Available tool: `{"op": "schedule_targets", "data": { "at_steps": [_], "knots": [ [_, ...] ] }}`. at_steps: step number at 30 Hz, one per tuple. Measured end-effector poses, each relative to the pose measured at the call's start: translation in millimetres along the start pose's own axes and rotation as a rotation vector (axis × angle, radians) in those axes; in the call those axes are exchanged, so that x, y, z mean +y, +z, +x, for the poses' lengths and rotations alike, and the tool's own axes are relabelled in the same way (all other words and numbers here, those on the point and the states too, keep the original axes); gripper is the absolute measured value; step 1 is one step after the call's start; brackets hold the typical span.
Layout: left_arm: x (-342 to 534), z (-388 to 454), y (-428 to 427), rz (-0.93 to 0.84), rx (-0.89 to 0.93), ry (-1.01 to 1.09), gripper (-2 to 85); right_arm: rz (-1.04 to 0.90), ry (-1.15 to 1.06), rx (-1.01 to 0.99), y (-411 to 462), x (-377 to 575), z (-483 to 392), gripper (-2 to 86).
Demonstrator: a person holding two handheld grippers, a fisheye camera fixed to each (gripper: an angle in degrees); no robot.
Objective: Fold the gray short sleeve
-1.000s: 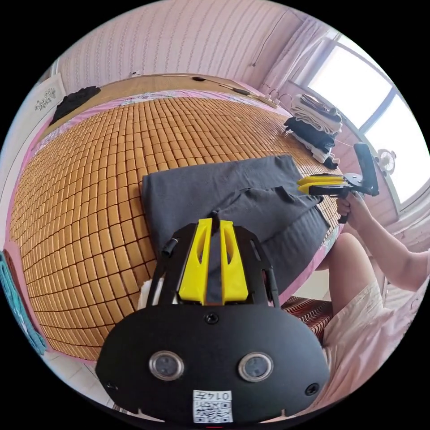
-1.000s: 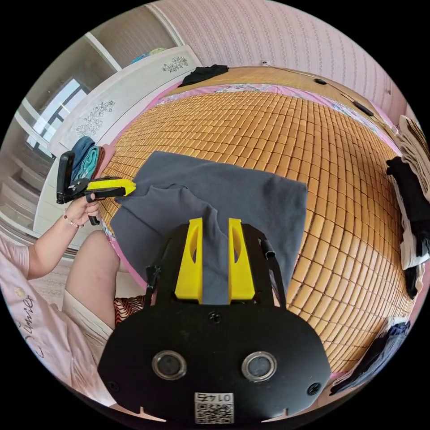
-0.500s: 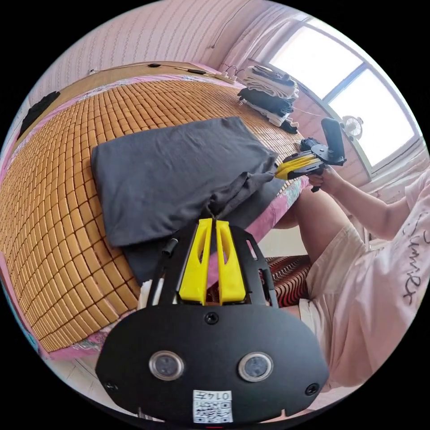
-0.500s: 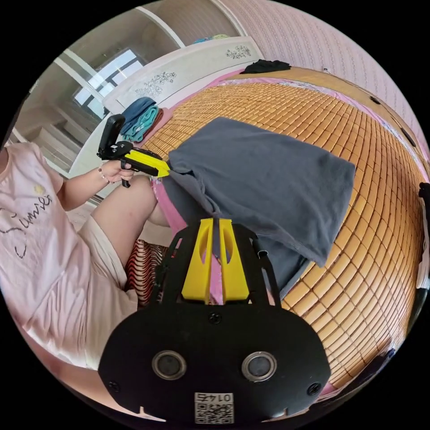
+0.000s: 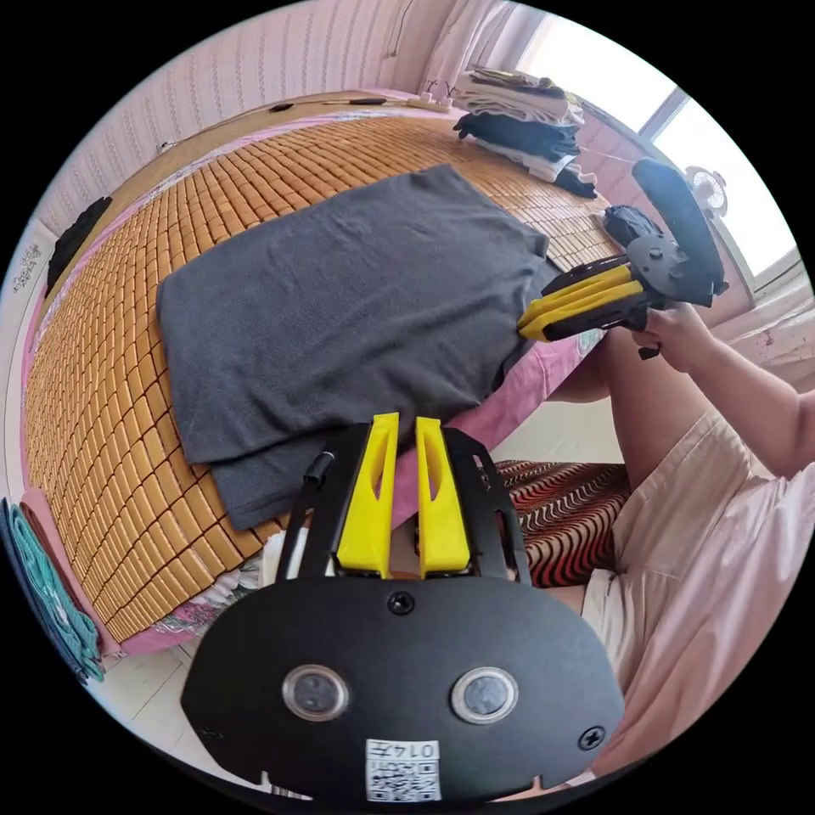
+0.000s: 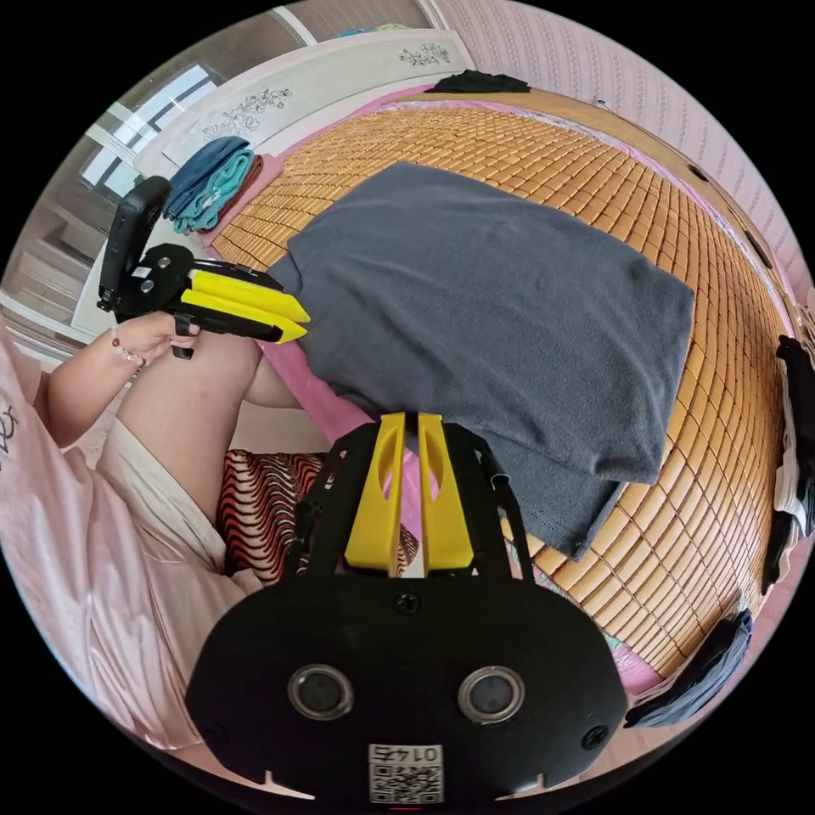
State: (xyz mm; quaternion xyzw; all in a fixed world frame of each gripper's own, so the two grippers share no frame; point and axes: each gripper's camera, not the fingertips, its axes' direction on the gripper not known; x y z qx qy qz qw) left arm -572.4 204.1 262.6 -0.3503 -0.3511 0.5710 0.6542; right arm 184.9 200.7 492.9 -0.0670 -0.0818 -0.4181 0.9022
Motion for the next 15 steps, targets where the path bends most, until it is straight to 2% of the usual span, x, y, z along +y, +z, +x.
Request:
{"op": "schedule_targets", "data": {
  "at_steps": [5,11,15],
  "knots": [
    [-0.5,8.0,-6.1,-0.006,0.051,-0.037,2.4,-0.005,-0.010,0.025,0.0,-0.6,-10.9,0.4],
    [0.9,43.8,-27.9,-0.044,-0.038,0.033,0.4,-0.006,-0.015,0.015,-8.2,-11.2,-18.7,-0.2],
    [-11.5,73.3,-46.2,0.093,0.023,0.073,-0.6,0.039,-0.077,0.045,-22.2,-59.9,-14.7,-0.3]
  ]
}}
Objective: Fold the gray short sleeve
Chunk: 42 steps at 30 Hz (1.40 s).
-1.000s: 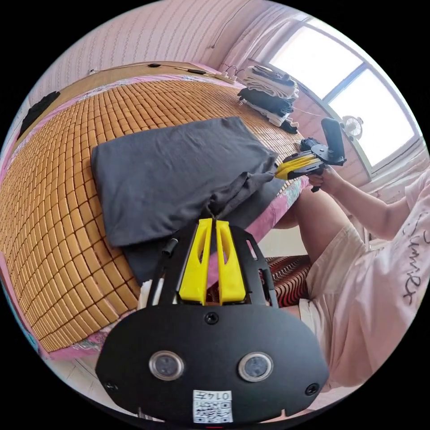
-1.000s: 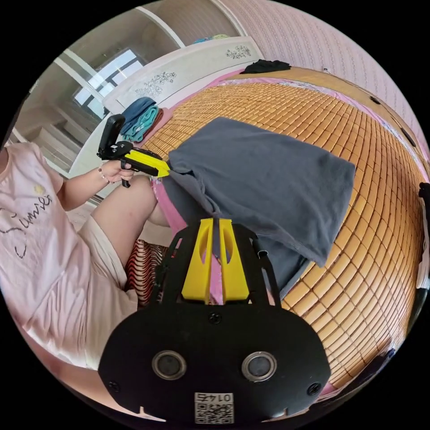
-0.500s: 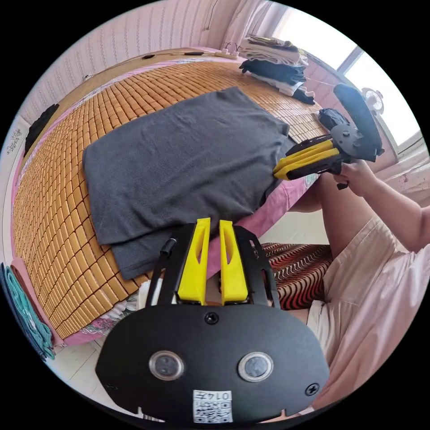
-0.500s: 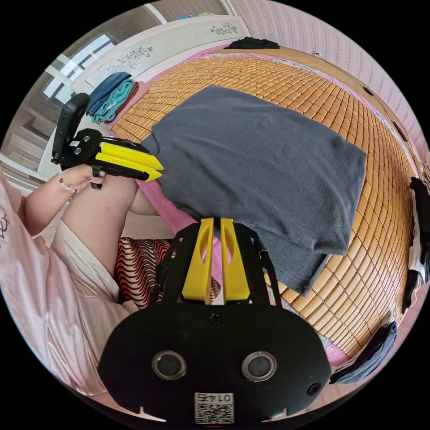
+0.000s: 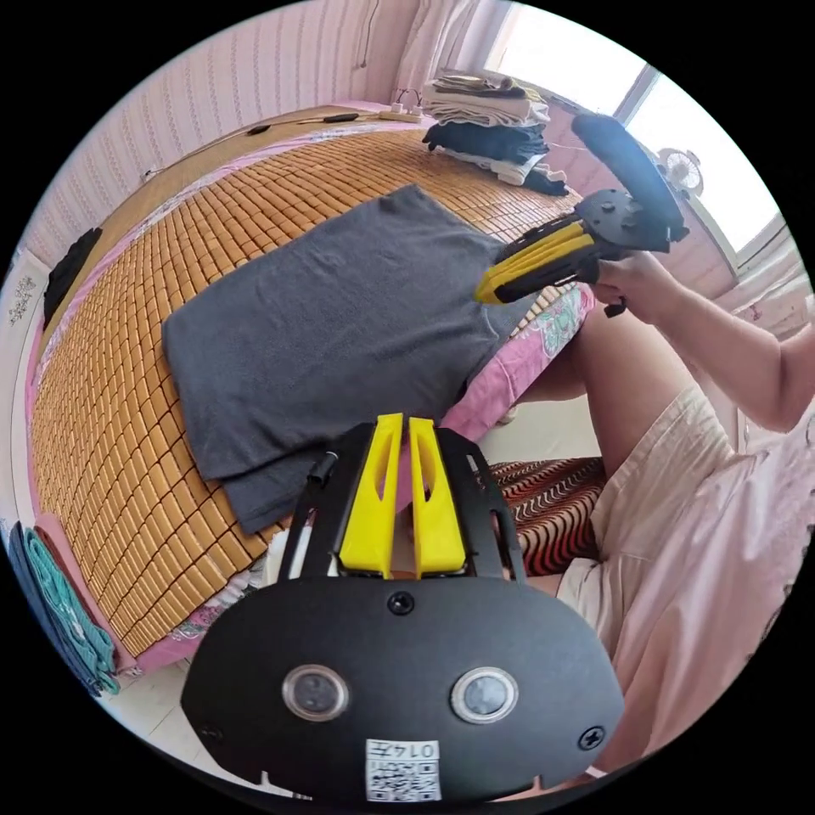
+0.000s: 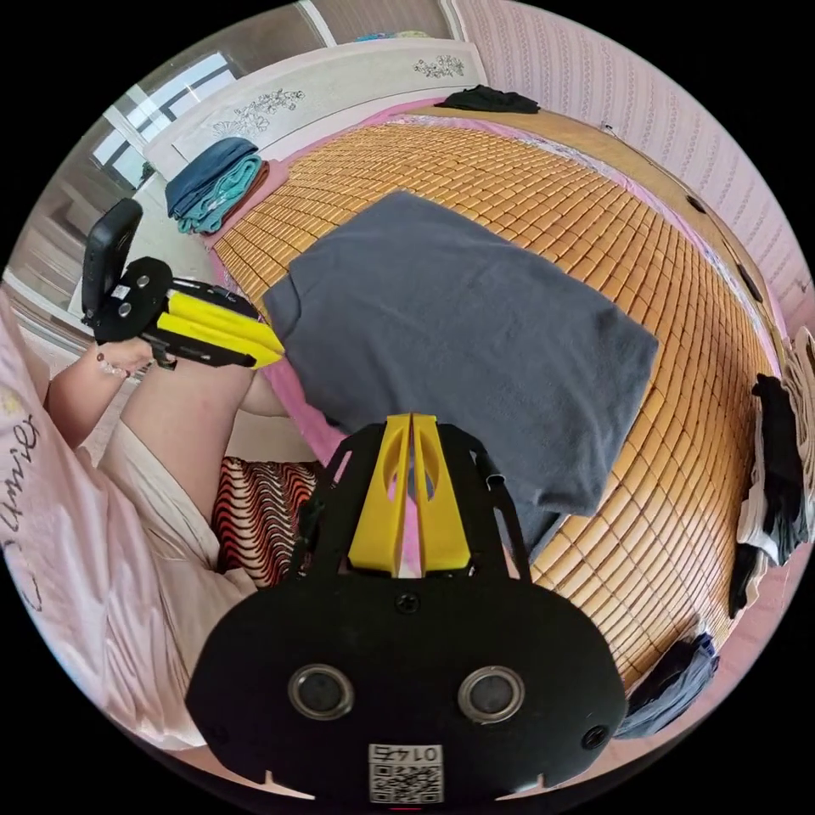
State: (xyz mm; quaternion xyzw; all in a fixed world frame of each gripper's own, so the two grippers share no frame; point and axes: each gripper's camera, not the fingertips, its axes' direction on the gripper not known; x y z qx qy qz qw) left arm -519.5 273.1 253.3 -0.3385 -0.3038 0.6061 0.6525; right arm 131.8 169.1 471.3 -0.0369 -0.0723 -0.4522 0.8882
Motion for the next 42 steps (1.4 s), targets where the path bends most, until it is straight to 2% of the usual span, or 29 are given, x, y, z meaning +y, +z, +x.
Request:
{"op": "schedule_targets", "data": {
  "at_steps": [3,6,9,12,15,20,24,27,30,34,37,42],
  "knots": [
    [-21.6,22.0,15.4,0.026,0.018,0.030,-0.8,0.002,-0.017,0.007,7.9,-67.4,16.2,-0.3],
    [-28.2,37.6,44.7,-0.038,-0.015,0.034,-1.0,-0.072,-0.020,0.099,33.6,-127.8,28.4,-0.4],
    [-20.3,51.4,43.6,0.010,-0.033,0.084,-1.0,-0.275,-0.096,0.172,78.4,-160.1,35.1,-0.5],
    [-12.7,63.1,40.6,0.057,-0.055,0.089,-1.0,-0.406,-0.154,0.109,77.5,-180.5,41.3,-0.5],
    [-11.2,76.3,37.8,0.061,-0.086,0.112,-1.0,-0.369,-0.109,0.207,74.9,-193.9,53.1,-0.4],
    [-5.8,84.7,32.9,0.083,-0.055,0.109,-0.9,-0.381,-0.062,0.132,80.9,-192.0,72.1,-0.4],
    [0.6,88.4,21.3,0.130,0.009,0.106,-0.5,-0.101,0.069,0.029,29.7,-131.2,90.3,-0.1],
    [0.7,100.7,3.1,0.250,0.033,0.147,0.9,0.044,0.231,0.079,-7.4,-40.3,100.5,0.6],
    [-10.1,118.7,-4.2,0.349,0.046,0.187,6.6,0.033,0.430,0.103,-18.2,59.9,108.6,2.9],
    [-45.2,151.3,16.5,0.288,0.049,0.235,15.1,0.003,0.611,0.005,-10.1,158.2,111.2,8.5],
    [-72.0,177.2,28.5,0.280,0.026,0.303,17.1,0.042,0.661,-0.053,1.4,190.2,118.4,7.0],
    [-113.7,203.7,53.5,0.216,0.008,0.348,19.9,0.122,0.614,-0.173,2.2,216.4,135.7,2.1]
  ]
}}
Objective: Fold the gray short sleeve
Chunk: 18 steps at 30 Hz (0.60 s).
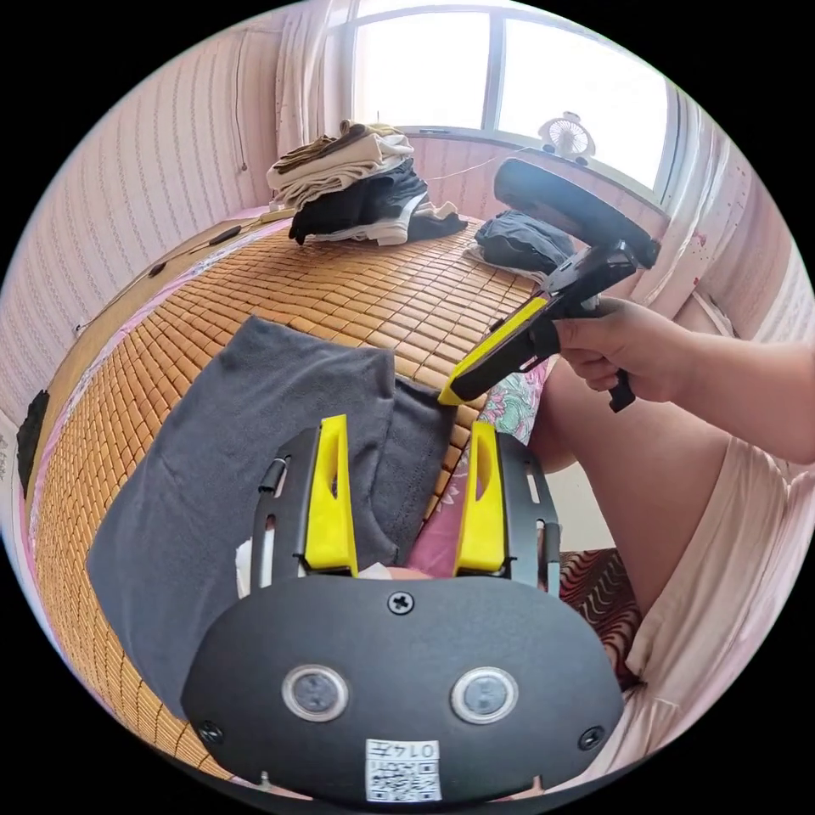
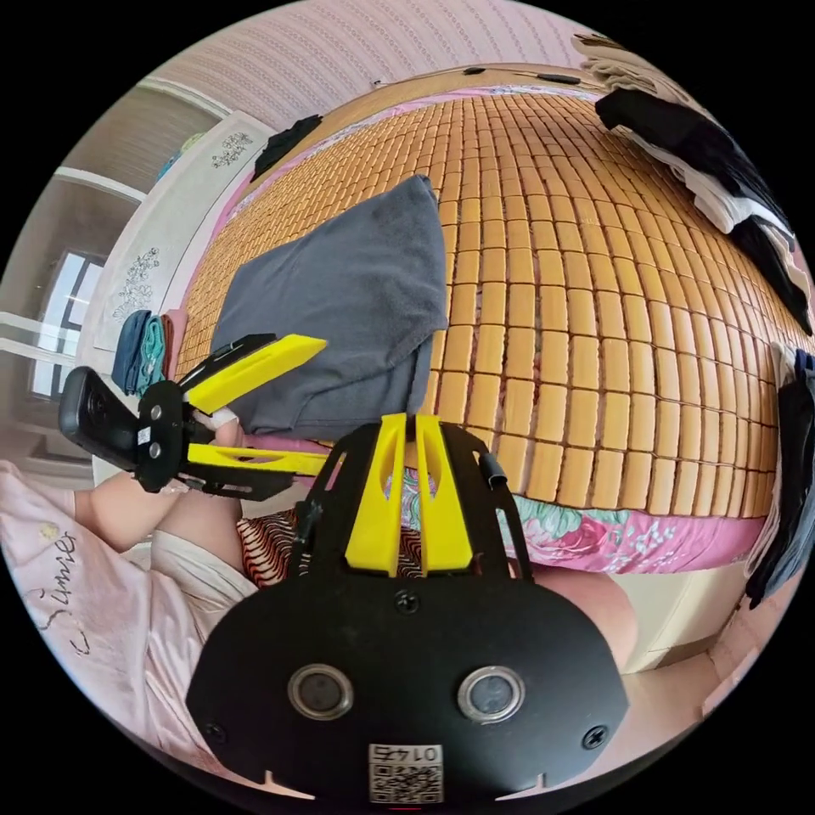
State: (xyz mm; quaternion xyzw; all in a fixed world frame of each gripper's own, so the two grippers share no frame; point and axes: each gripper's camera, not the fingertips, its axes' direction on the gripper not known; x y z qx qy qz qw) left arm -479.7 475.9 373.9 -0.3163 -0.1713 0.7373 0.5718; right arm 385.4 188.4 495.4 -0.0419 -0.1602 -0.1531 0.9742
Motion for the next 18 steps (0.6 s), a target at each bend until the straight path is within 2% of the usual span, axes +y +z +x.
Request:
{"op": "schedule_targets", "data": {
  "at_steps": [5,8,10,14,16,18],
  "knots": [
    [-31.0,5.2,24.6,-0.038,-0.012,0.035,19.4,0.146,-0.025,-0.238,-35.9,17.9,31.4,1.2],
    [-45.5,-3.7,36.7,-0.096,-0.008,-0.051,11.7,0.182,-0.042,-0.374,-46.6,25.0,47.8,1.2],
    [-51.7,-6.7,40.8,-0.154,-0.009,-0.066,1.0,0.162,-0.083,-0.410,-48.0,31.1,53.4,1.5],
    [-45.5,6.8,35.6,-0.168,0.051,0.023,-0.4,0.241,-0.029,-0.340,-62.2,47.5,77.8,2.8],
    [-34.4,24.3,28.8,-0.177,0.056,0.085,-0.6,0.260,0.061,-0.180,-65.8,51.5,101.0,6.9],
    [-25.4,36.5,23.3,-0.178,0.052,0.117,-0.7,0.260,0.082,-0.112,-63.6,46.9,111.2,9.7]
  ]
}}
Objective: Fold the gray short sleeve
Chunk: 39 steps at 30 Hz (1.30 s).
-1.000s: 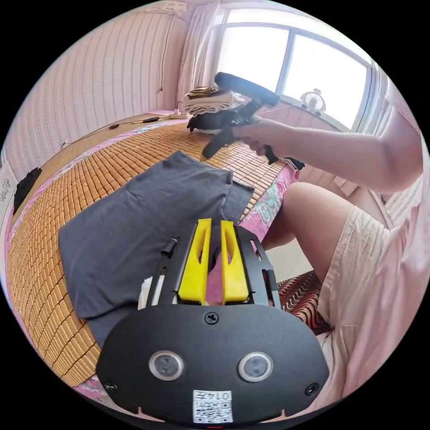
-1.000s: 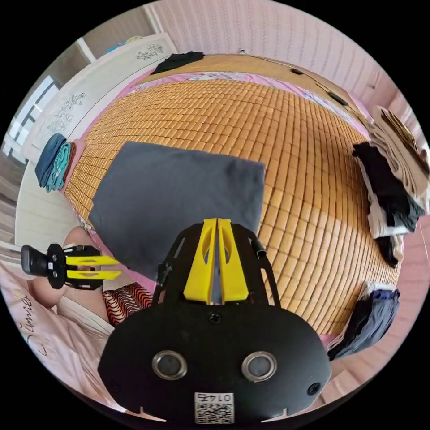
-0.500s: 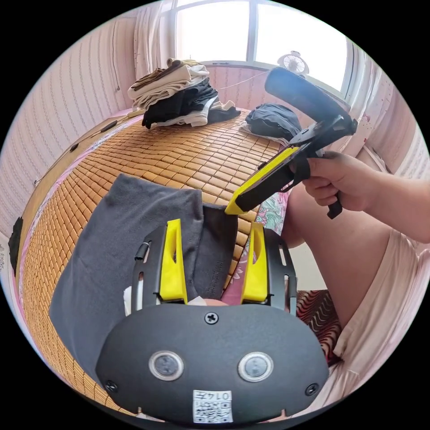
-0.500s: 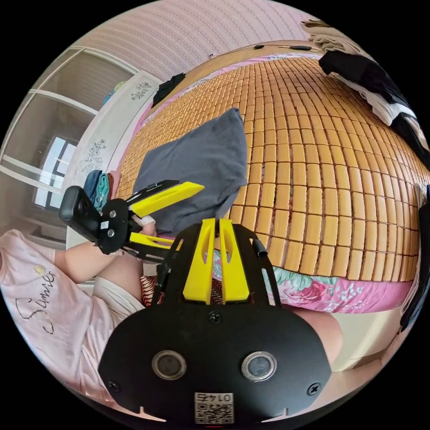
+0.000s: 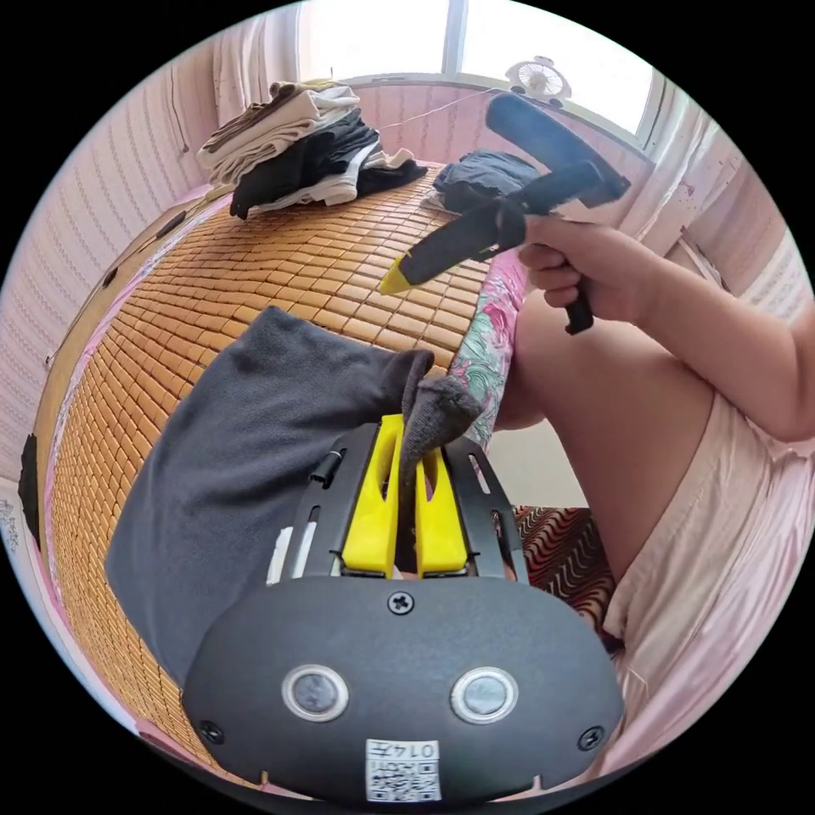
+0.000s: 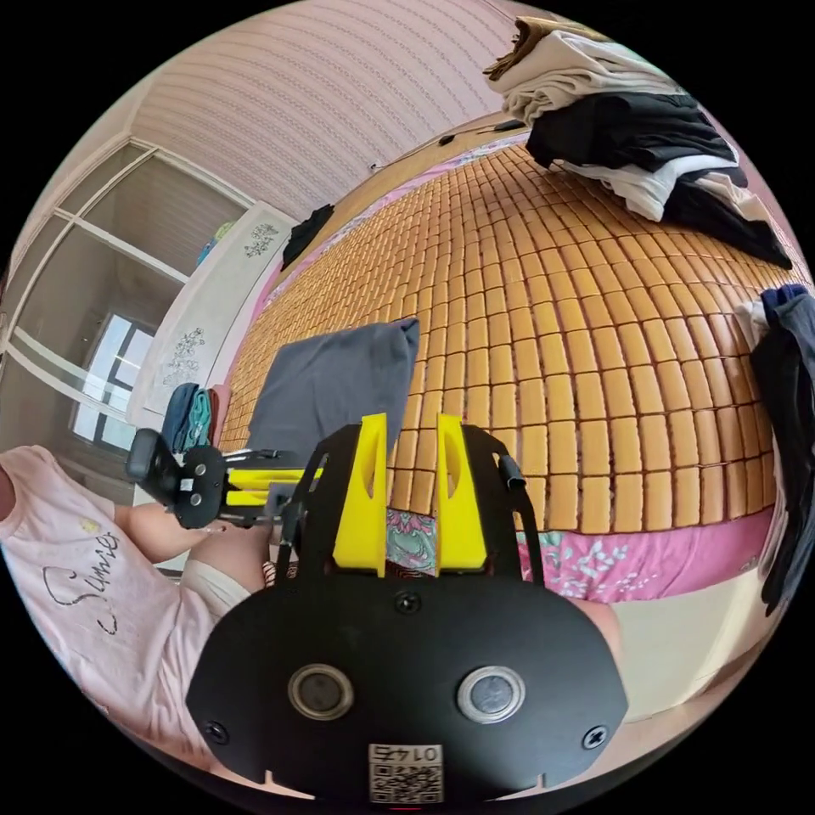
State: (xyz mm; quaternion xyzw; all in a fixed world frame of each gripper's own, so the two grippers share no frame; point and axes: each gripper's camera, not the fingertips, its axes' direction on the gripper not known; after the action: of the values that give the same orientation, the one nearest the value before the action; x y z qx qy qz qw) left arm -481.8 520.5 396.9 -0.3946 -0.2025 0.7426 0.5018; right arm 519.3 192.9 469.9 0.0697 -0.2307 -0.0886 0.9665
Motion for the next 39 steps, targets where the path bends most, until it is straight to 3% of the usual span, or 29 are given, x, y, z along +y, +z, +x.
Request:
{"op": "schedule_targets", "data": {
  "at_steps": [5,11,16,20,24,27,33,39],
  "knots": [
    [23.4,24.3,-6.1,0.016,-0.010,0.049,-0.7,-0.002,0.030,-0.083,22.7,-16.0,11.6,11.5],
    [45.8,27.3,-6.7,0.043,-0.033,0.066,-0.8,-0.086,-0.041,-0.047,32.6,-24.4,7.8,3.3],
    [56.3,22.7,-16.2,0.161,0.017,0.070,-0.8,0.054,0.050,-0.140,-29.2,-6.3,25.5,1.8],
    [59.4,15.4,-26.1,0.318,0.131,0.017,-0.8,0.136,0.065,-0.090,-79.7,2.8,20.3,1.6],
    [81.1,-23.9,-34.8,0.466,0.271,-0.147,-0.7,0.118,0.030,0.039,-113.0,-13.3,-5.6,1.6],
    [116.4,-58.1,-41.2,0.508,0.274,-0.268,-0.7,0.063,-0.049,0.051,-104.0,-43.5,-40.6,1.6],
    [217.7,-123.2,-44.0,0.507,0.080,-0.575,-0.8,-0.039,-0.199,-0.004,-8.7,-108.7,-131.2,1.7],
    [284.9,-180.8,-2.7,0.378,0.039,-0.840,-0.6,-0.196,-0.184,0.161,104.9,-148.9,-184.3,2.1]
  ]
}}
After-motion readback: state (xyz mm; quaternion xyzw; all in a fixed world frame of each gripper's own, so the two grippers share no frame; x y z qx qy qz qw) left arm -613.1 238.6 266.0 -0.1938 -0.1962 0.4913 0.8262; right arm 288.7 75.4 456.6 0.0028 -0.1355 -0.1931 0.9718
